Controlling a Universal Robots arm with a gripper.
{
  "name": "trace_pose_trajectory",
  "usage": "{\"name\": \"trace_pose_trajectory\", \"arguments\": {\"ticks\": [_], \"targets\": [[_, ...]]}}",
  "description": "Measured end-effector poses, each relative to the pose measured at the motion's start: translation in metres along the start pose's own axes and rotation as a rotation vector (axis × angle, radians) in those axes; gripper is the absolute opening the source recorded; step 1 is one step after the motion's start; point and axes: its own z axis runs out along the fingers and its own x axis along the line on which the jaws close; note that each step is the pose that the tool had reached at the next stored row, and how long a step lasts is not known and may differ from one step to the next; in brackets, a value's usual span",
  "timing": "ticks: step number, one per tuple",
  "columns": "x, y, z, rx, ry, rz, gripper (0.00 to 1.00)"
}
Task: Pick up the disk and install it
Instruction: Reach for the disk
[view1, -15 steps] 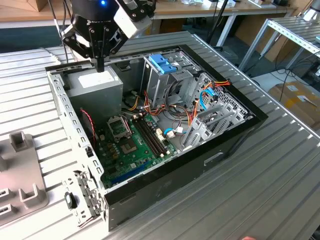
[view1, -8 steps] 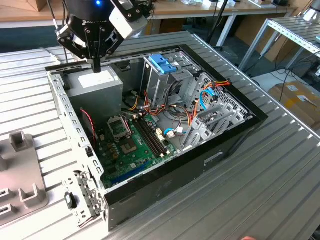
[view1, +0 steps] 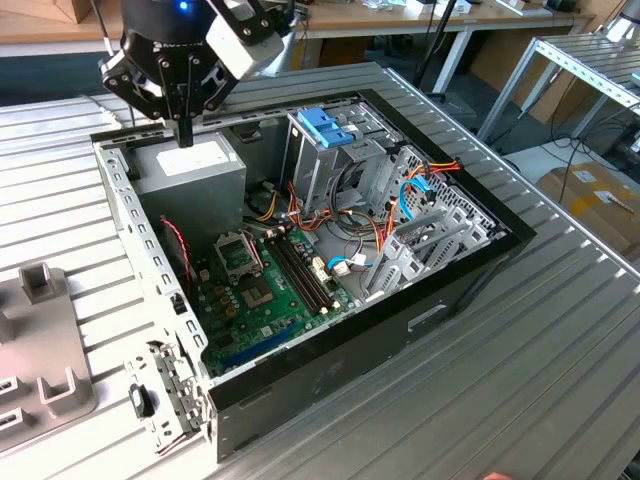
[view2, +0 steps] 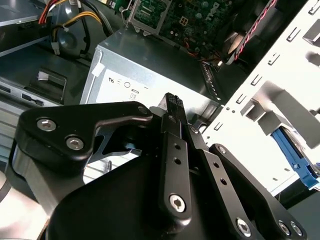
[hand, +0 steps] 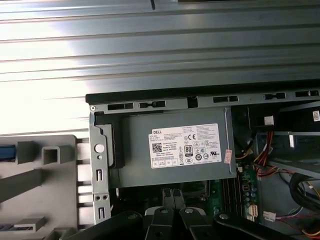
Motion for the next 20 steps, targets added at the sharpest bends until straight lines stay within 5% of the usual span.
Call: {"name": "trace_pose_trajectory", "arguments": {"ticks": [20], "targets": [[0.0262, -0.0020, -0.0006, -0.0001, -0.0001, 0.000, 0.11]]}}
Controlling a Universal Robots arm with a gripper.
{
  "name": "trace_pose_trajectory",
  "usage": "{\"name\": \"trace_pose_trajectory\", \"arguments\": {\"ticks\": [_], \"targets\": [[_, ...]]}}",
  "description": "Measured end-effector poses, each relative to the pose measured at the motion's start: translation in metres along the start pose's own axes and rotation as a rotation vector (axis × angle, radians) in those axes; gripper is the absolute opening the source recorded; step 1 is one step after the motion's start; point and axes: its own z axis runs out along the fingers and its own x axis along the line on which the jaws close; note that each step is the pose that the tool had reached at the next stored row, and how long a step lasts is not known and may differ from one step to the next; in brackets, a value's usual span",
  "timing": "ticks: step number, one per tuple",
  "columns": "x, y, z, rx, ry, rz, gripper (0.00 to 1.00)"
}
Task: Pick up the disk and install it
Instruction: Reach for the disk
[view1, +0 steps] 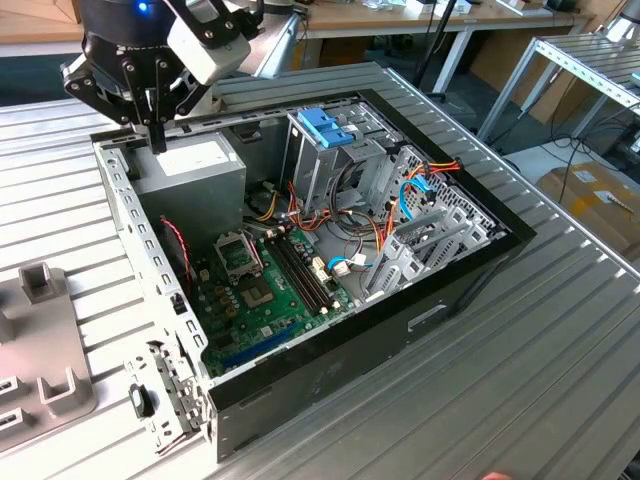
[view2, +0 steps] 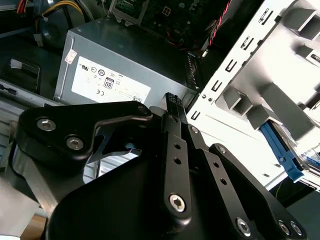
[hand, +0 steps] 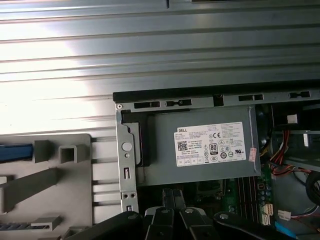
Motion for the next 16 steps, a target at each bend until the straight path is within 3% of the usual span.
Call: {"name": "trace_pose_trajectory", "arguments": {"ticks": [7, 16], "targets": [[0.0009, -0.0001, 0.0000, -0.0001, -0.0001, 0.000, 0.11], [0.0158, -0.0012, -0.0004, 0.0000, 0.0000, 0.000, 0.11]]}}
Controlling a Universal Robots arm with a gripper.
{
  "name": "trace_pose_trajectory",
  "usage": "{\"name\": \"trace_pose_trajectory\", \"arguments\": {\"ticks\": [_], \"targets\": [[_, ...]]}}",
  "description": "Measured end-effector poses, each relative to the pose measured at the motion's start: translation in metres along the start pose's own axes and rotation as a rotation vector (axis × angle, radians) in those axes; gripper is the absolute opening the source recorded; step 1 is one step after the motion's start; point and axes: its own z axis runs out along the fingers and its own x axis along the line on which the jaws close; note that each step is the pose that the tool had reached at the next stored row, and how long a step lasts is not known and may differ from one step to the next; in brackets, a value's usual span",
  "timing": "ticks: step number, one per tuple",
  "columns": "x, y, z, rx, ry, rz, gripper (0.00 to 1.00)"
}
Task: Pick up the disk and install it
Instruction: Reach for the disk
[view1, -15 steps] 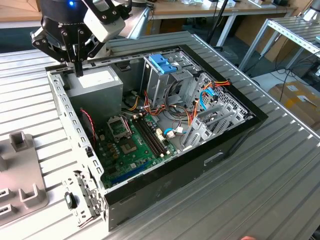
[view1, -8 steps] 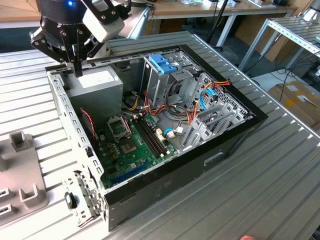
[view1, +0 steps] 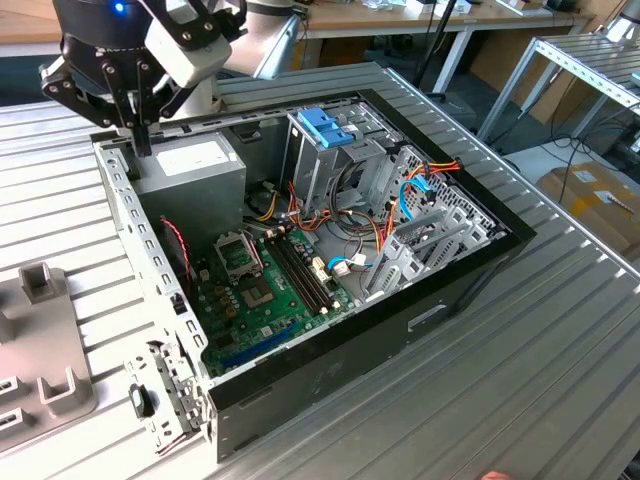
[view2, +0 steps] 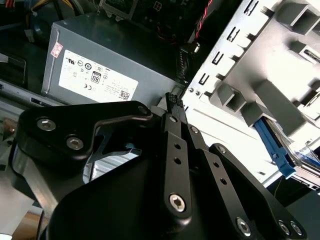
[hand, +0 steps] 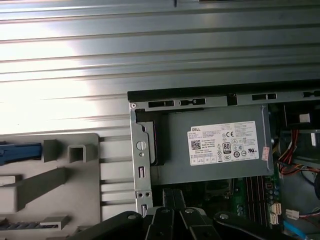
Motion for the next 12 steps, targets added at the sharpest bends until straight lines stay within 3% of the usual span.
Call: {"name": "trace_pose_trajectory", "arguments": {"ticks": [12], "targets": [[0.0174, -0.0013, -0.0004, 0.0000, 0.0000, 0.000, 0.11]]}}
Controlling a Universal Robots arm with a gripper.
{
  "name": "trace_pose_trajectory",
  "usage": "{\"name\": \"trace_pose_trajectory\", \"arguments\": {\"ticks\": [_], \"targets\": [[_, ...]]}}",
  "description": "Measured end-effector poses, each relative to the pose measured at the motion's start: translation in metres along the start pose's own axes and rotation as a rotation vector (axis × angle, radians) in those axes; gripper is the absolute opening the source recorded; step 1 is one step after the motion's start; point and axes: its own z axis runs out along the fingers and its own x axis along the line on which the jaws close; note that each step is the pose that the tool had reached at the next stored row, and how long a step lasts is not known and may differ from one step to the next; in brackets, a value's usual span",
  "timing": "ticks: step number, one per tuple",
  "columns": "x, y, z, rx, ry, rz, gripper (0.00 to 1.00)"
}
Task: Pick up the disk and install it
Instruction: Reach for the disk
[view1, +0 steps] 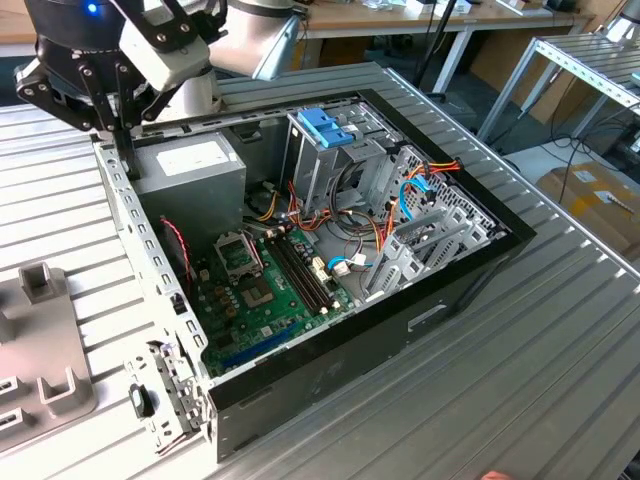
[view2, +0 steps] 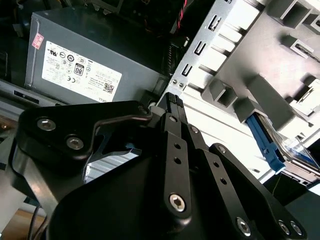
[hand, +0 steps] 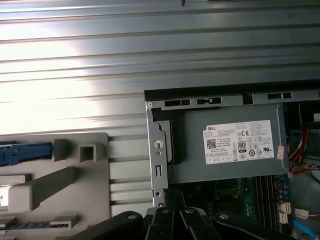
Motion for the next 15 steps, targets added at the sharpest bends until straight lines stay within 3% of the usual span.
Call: {"name": "trace_pose_trajectory", "arguments": {"ticks": [15], "targets": [[0.0189, -0.0014, -0.0003, -0.0001, -0.0001, 0.000, 0.11]]}}
